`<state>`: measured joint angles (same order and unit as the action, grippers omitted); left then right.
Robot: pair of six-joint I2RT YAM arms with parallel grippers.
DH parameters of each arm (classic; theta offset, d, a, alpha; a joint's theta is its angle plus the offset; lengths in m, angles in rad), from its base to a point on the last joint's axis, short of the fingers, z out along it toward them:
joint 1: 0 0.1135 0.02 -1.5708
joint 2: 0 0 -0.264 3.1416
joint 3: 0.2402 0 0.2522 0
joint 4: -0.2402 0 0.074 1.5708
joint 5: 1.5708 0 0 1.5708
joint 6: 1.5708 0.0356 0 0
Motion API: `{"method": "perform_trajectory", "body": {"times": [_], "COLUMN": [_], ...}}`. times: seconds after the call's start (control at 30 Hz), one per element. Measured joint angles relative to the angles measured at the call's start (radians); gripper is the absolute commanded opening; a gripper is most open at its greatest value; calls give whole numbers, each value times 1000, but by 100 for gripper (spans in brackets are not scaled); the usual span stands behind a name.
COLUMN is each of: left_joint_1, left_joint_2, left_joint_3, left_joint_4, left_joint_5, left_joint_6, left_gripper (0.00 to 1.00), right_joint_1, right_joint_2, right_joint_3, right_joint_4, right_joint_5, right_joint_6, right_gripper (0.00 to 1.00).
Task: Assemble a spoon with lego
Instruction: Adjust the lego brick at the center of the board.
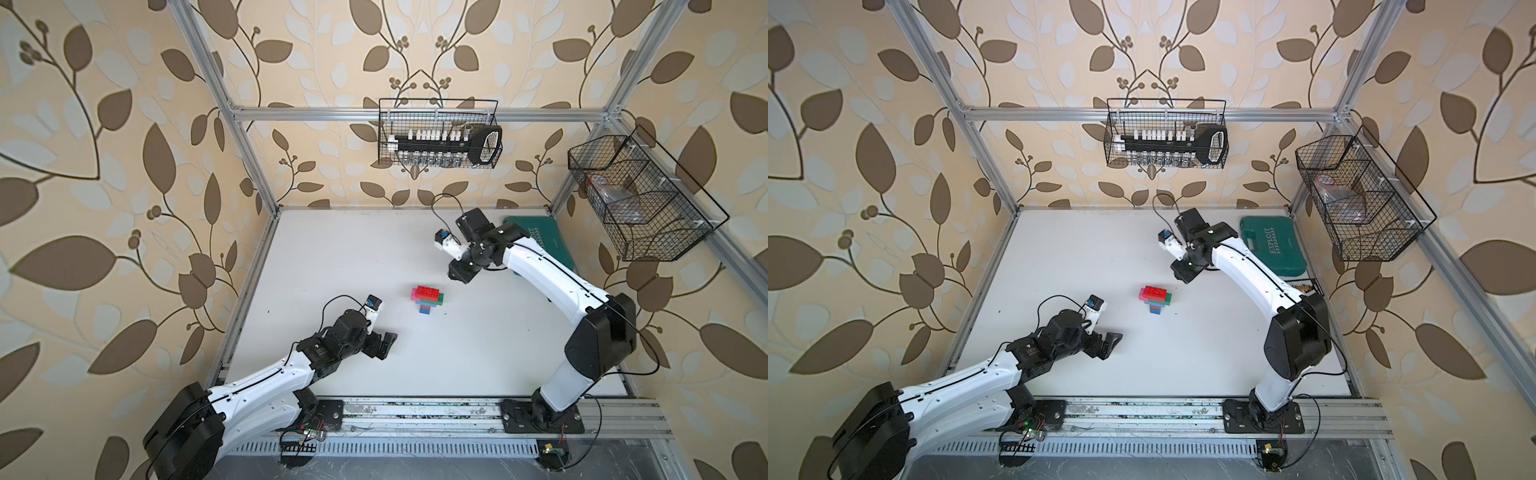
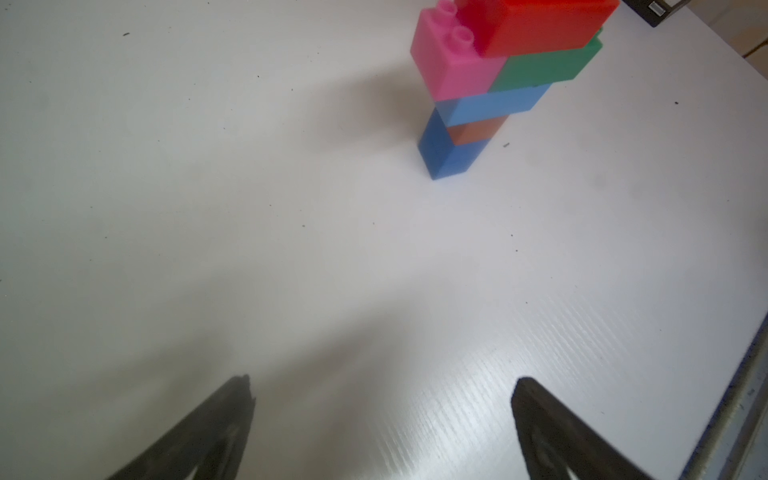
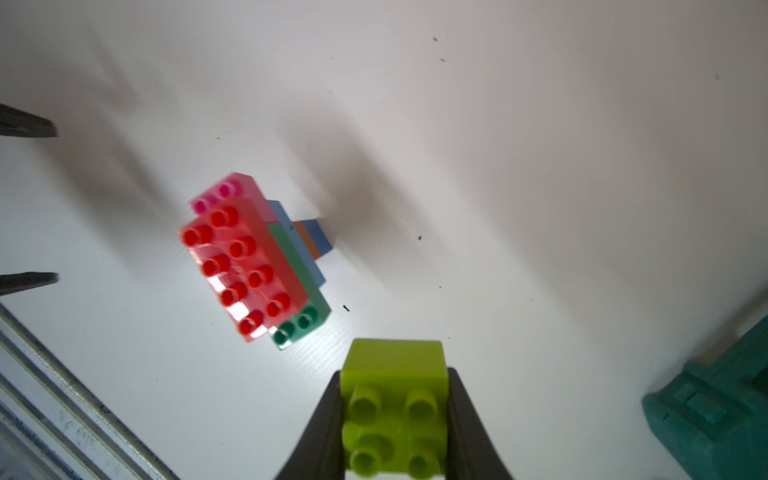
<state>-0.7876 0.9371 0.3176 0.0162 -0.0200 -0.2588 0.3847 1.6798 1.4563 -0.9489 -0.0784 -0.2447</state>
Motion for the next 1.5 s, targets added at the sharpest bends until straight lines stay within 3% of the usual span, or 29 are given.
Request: {"method": "perform_trajectory", "body": {"times": [0.1,0.3,0.43,0.5,0.57,0.73,0.87,1.0,1.13,1.17,1.37,1.5], "left_joint_1": [0,0,0,0,0,0,0,0,0,0,0,0], "left_joint_2": [13,72,95,95,95,96,96,97,96,96,97,93], "left_joint_3": [2,20,33,33,33,34,34,34,34,34,34,34], "left_joint_4": [2,10,13,13,13,13,12,12,12,12,12,12], "left_joint_5": [0,0,1,1,1,1,1,1,1,1,2,2], "left_joint_6": [1,6,13,16,18,19,19,19,19,19,20,20], "left_gripper": [99,99,99,99,99,99,99,99,99,99,99,99], "right_joint_1": [-89,-103,-105,-106,-106,-106,-105,-104,-102,-102,-82,2], "right_joint_2": [41,181,219,224,223,219,216,216,215,214,129,6], "right_joint_3": [-122,-190,-189,-189,-189,-189,-189,-189,-188,-188,-176,-35], "right_joint_4": [60,130,161,170,179,192,194,192,190,189,132,36], "right_joint_5": [3,10,29,43,54,68,71,71,70,69,52,44], "right_joint_6": [44,100,122,131,131,125,117,121,116,112,62,-45], "right_gripper": [0,30,45,61,61,54,38,33,4,2,0,0]}}
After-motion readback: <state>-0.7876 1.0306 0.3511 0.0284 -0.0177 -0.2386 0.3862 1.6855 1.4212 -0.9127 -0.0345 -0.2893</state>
